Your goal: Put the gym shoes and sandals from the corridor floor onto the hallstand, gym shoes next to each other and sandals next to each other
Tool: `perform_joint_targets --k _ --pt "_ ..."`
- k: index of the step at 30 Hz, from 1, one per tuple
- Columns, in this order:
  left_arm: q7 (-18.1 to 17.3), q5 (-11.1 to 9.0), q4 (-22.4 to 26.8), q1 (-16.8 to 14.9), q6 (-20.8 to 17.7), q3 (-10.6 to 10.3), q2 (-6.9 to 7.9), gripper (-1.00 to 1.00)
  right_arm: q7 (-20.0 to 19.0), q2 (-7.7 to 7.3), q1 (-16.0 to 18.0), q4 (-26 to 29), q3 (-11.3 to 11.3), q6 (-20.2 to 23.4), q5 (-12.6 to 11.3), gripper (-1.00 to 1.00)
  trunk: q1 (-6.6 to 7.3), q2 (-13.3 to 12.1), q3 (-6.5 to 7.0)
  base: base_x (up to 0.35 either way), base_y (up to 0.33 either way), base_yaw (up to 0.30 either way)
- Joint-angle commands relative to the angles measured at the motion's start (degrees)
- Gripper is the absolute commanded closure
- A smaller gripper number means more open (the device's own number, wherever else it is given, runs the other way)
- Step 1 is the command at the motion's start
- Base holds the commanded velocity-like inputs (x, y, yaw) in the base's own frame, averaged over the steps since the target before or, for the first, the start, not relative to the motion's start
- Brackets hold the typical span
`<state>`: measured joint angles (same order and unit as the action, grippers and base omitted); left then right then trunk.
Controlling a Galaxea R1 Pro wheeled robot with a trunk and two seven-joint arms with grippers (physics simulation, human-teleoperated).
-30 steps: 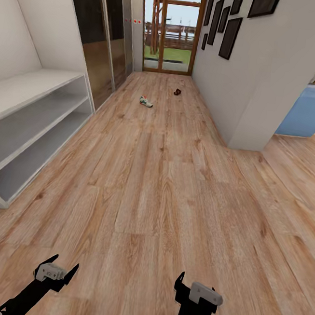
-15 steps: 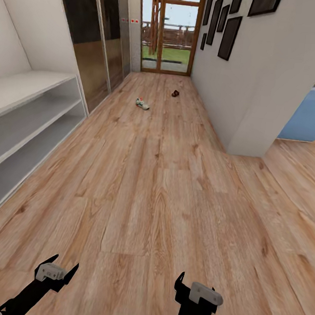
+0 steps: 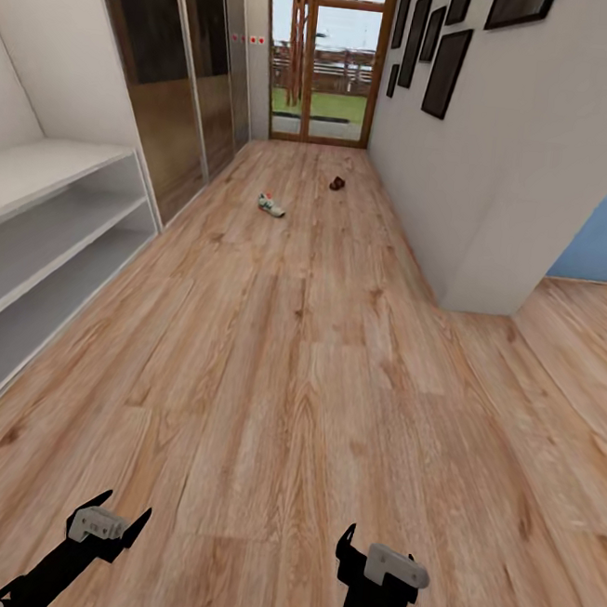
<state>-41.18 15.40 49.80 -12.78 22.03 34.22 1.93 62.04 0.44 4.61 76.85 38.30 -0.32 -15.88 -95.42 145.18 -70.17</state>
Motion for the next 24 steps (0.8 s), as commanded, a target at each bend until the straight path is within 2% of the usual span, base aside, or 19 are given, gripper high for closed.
perform_joint_targets --k 1,24 --pt "-0.21 0.47 0.03 -0.05 0.29 0.23 -0.03 -1.0 0.28 -0.02 0.05 0.05 0.11 -0.03 -0.29 -1.0 -0.02 0.02 -0.04 0.322 -0.004 0.0" --pt "-0.21 0.42 0.03 -0.05 0.29 0.28 0.01 -1.0 0.28 -0.02 0.05 -0.03 0.11 -0.03 -0.29 -1.0 -0.02 0.02 -0.04 0.323 -0.001 0.0"
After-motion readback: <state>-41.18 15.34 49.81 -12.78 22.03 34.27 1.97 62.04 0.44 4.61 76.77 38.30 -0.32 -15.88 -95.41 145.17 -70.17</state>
